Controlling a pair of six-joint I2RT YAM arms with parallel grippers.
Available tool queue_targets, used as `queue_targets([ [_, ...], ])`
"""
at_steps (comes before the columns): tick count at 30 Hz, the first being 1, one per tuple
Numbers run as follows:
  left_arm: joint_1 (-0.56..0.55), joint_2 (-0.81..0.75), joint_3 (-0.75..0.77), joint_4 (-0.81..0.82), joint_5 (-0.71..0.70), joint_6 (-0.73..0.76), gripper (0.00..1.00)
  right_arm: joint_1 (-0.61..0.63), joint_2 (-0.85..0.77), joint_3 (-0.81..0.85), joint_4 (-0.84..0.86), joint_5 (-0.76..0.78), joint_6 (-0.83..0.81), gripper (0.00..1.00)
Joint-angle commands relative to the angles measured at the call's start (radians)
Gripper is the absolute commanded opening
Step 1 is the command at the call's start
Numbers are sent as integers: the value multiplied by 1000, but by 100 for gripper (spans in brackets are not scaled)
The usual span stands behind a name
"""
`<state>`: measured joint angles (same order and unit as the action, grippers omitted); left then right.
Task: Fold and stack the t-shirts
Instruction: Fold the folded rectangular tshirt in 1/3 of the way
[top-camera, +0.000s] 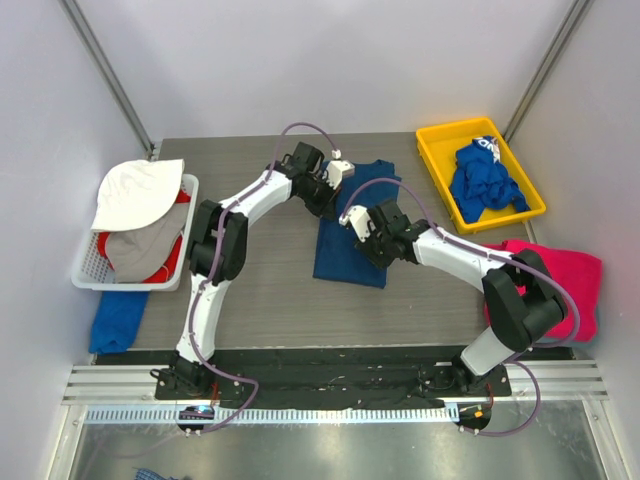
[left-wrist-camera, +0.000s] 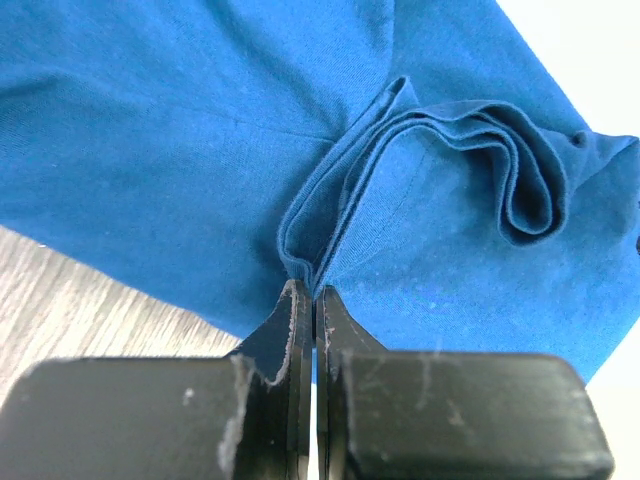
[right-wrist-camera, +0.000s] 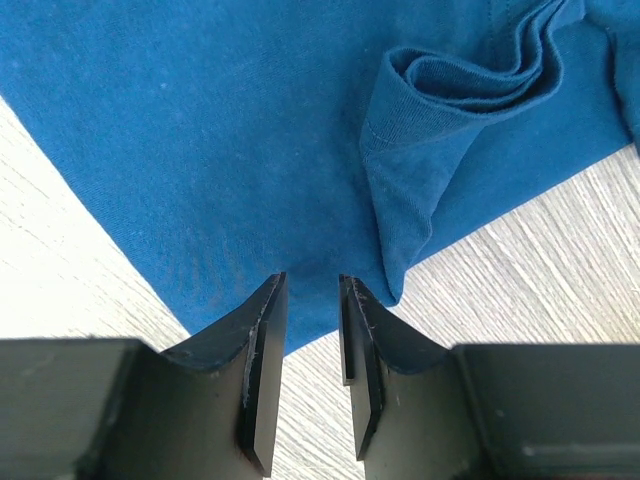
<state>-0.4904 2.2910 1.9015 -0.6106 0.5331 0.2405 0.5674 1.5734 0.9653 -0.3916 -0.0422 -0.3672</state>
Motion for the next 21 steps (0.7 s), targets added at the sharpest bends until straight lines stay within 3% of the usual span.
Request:
queue_targets([
  [1, 10, -65, 1, -9, -30, 23, 0, -1, -13, -7, 60, 8, 4, 35],
  [8, 10, -42, 11, -17, -35, 31, 0, -3, -6, 27, 76, 36, 5, 47],
  [21, 10, -24, 10, -18, -21, 29, 0, -1, 119, 124, 114, 102, -41, 51],
])
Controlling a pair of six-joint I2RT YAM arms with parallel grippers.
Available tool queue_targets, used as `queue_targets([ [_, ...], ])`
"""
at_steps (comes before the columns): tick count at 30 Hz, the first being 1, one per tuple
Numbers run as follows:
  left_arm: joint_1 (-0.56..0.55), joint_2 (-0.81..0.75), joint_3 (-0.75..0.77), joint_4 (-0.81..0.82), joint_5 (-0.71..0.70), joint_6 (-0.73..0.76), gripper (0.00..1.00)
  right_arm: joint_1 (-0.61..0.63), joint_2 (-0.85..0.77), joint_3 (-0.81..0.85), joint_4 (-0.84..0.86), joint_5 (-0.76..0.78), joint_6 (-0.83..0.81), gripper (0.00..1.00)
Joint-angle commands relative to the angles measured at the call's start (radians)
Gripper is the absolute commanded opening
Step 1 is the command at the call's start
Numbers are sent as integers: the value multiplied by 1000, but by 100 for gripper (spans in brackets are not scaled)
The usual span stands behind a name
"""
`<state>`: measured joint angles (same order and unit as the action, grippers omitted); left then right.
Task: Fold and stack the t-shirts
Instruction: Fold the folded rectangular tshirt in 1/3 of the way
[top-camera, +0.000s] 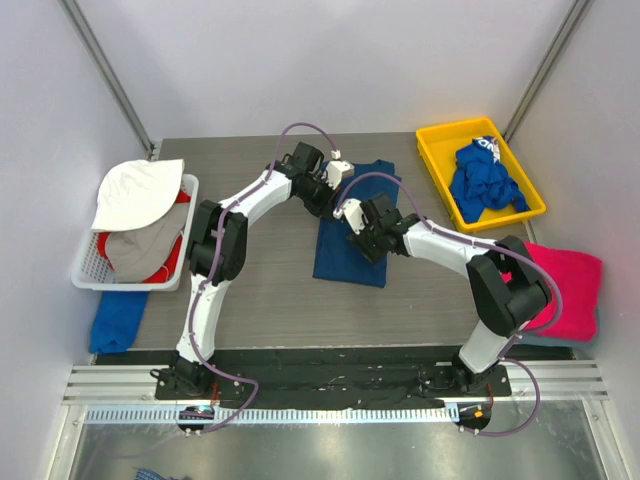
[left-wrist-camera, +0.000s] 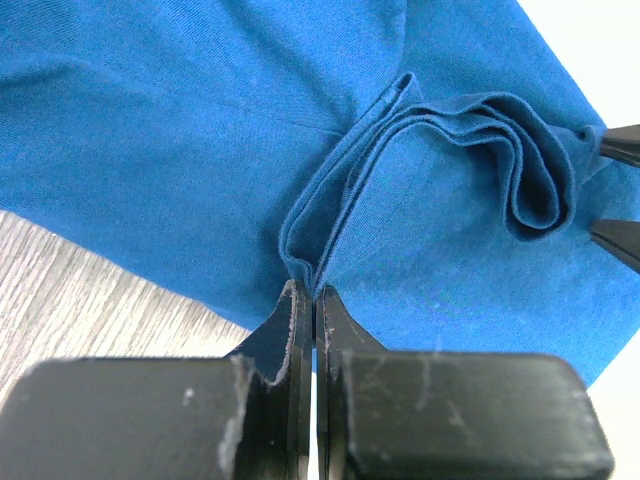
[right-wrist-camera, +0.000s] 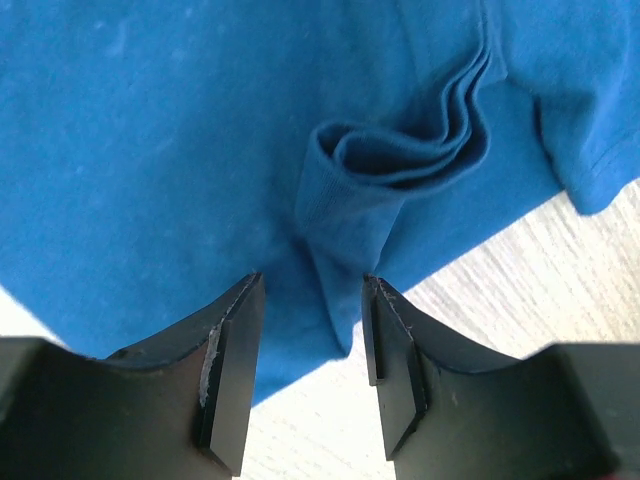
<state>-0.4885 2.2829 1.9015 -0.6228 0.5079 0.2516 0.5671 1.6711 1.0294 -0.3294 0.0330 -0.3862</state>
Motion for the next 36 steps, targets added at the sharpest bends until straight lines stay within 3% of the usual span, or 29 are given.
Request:
queue_targets([
  [1, 8, -16, 8, -8, 4, 18, 0, -1, 27, 69, 53, 30, -20, 51],
  [26, 8, -7, -10, -20, 1, 40, 0, -3, 121, 156, 69, 25, -26, 49],
  [29, 8, -8, -15, -22, 1, 41, 0, -4, 127, 155, 75, 27, -26, 41],
  [36, 8, -11, -21, -22, -2, 44, 0, -13, 130, 155, 81, 33, -28, 8],
])
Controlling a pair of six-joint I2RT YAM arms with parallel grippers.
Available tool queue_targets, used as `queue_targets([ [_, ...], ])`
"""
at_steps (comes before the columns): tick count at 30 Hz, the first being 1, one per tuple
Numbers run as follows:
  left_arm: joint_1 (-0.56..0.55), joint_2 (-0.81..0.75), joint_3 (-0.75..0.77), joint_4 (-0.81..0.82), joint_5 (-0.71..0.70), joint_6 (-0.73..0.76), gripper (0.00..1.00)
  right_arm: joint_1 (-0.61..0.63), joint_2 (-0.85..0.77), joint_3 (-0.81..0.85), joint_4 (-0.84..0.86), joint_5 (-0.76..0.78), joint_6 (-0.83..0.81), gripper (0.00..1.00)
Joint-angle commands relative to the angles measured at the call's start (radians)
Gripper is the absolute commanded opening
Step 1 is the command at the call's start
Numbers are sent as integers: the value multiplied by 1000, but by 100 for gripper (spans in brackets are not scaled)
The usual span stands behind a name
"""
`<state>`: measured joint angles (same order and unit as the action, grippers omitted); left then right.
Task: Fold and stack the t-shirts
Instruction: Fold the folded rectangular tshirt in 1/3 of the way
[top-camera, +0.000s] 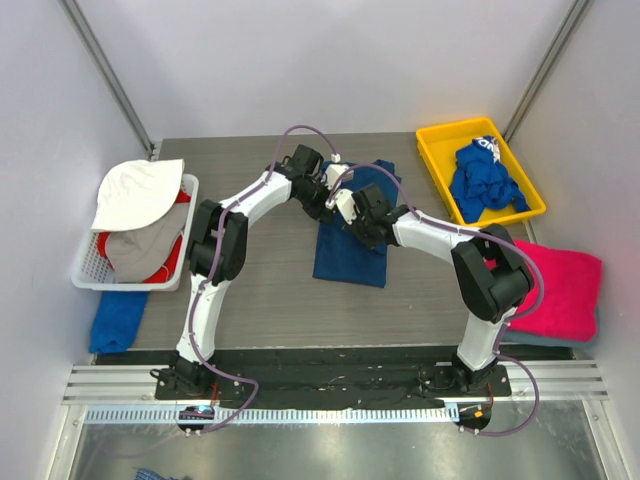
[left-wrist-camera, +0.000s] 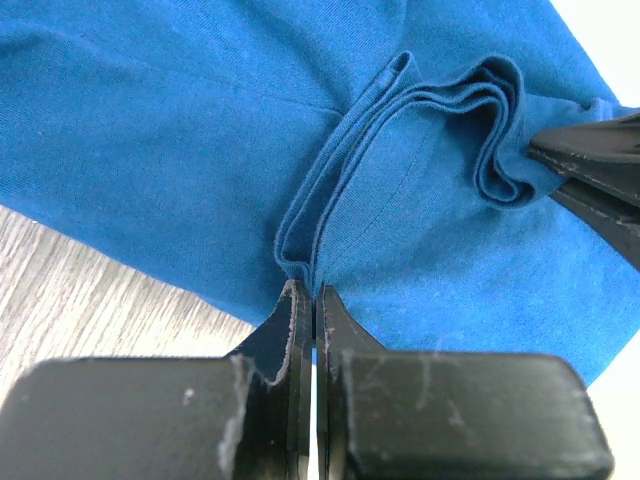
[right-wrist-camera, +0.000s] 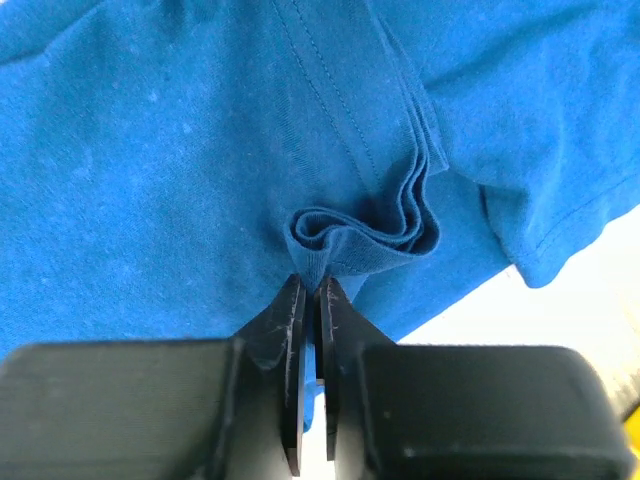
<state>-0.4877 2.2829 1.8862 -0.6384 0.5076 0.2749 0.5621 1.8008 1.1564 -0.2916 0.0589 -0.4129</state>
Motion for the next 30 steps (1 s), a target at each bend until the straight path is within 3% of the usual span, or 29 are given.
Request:
queue_targets([
  [1, 8, -11, -6, -6, -3, 21, 0, -8, 2, 26, 42, 10, -1, 5],
  [2, 8, -11, -6, -6, -3, 23, 0, -10, -3, 26, 42, 13, -1, 1],
  [15, 8, -13, -1, -6, -27, 24, 0, -80, -32, 25, 43, 75, -47, 1],
  [30, 26, -8, 16, -9, -57, 37, 0, -163, 51, 91, 51, 79, -84, 1],
])
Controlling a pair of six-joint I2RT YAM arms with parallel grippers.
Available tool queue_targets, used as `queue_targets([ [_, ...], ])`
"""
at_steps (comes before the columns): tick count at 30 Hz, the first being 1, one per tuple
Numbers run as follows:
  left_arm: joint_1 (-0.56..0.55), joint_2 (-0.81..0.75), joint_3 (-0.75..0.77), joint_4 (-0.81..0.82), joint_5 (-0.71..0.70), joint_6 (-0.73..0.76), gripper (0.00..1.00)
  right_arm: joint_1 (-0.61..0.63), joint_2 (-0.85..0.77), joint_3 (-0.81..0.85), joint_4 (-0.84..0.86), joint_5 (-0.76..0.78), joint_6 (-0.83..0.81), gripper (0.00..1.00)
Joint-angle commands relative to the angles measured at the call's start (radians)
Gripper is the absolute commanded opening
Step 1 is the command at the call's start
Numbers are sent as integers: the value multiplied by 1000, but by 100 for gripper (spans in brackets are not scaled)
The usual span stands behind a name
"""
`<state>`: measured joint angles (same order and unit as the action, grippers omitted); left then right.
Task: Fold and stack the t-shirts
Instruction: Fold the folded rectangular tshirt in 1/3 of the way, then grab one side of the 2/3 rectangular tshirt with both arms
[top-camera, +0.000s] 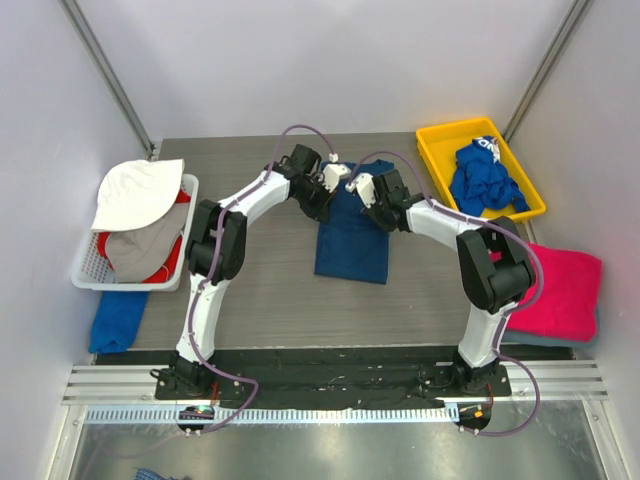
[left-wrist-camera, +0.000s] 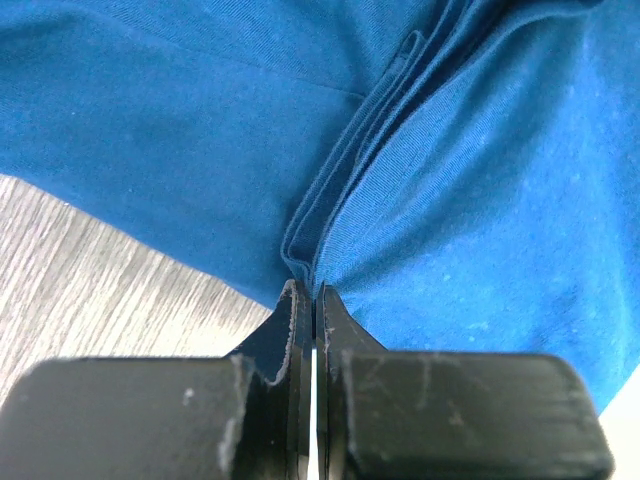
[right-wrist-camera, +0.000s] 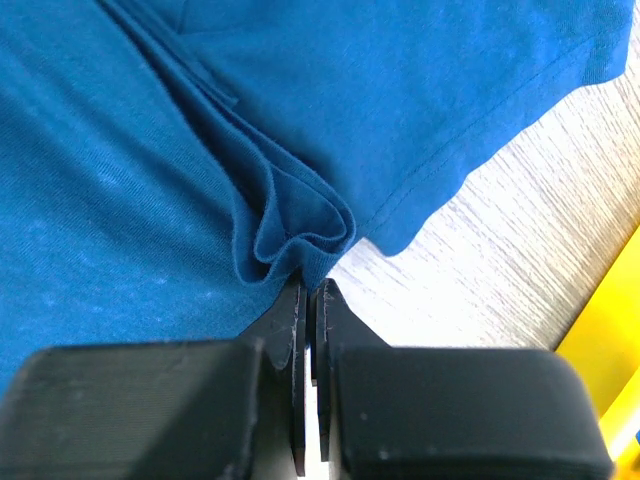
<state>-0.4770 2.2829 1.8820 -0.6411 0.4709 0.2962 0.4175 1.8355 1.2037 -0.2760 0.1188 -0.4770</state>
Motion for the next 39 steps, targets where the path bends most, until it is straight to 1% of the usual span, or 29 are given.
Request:
queue_targets([
  [1, 15, -7, 22, -9, -20, 15, 0, -20, 22, 46, 37, 22, -20, 1],
  [2, 15, -7, 23, -8, -21, 14, 0, -20, 28, 51, 41, 24, -20, 2],
  [5, 15, -8, 23, -5, -29, 15, 0, -23, 34, 48, 52, 33, -22, 9],
  [6, 15, -8, 25, -5, -32, 12, 1, -23, 31, 46, 51, 32, -20, 14],
  [7, 15, -10, 25, -3, -35, 14, 4, -23, 31, 43, 54, 30, -18, 25],
  [8, 15, -10, 25, -3, -40, 11, 10, -25, 28, 43, 54, 30, -17, 31],
  [10, 15, -13, 26, 0, -43, 11, 18, -25, 18, 39, 51, 28, -14, 41],
  [11, 14, -13, 26, 1, -51, 5, 30, -23, 15, 37, 51, 30, -11, 43],
  [13, 15, -19, 26, 4, -57, 0, 41, -25, -1, 31, 52, 27, -11, 47],
  [14, 15, -26, 23, 6, -58, -2, 48, -25, -4, 25, 46, 27, -6, 47],
  [16, 14, -39, 17, 21, -74, -9, 52, -25, -21, 14, 43, 25, -3, 47],
  [17, 15, -54, 8, 24, -77, -11, 57, -23, -37, 7, 37, 22, 0, 48],
  [19, 14, -69, -1, 34, -86, -12, 60, -23, -57, -3, 23, 18, 6, 48],
  [20, 15, -89, -13, 35, -89, -15, 65, -23, -82, -10, 15, 16, 8, 48],
  [21, 14, -103, -23, 34, -95, -14, 67, -23, -93, -12, 5, 4, 15, 48],
  [23, 14, -134, -61, 32, -97, -14, 73, -22, -143, -30, -29, -10, 20, 48],
  [24, 12, -179, -79, 32, -97, -15, 75, -22, -165, -42, -38, -19, 23, 49],
  [25, 6, -201, -122, 32, -97, -22, 79, -14, -188, -68, -54, -33, 26, 50],
  [26, 2, -229, -144, 29, -100, -23, 82, -11, -208, -84, -64, -37, 26, 52],
  [27, -5, -273, -164, 24, -100, -23, 84, -3, -253, -99, -71, -39, 25, 56],
  [28, -18, -299, -206, 20, -107, -31, 88, 10, -275, -130, -83, -41, 25, 58],
  [31, -50, -373, -286, 4, -112, -48, 92, 39, -353, -183, -129, -51, 28, 63],
  [33, -77, -411, -340, -2, -100, -65, 93, 62, -398, -225, -156, -51, 28, 64],
  [35, -90, -427, -369, 7, -88, -88, 93, 102, -421, -251, -176, -50, 20, 64],
  [39, -118, -421, -420, 8, -77, -100, 89, 199, -464, -338, -196, -10, 18, 62],
])
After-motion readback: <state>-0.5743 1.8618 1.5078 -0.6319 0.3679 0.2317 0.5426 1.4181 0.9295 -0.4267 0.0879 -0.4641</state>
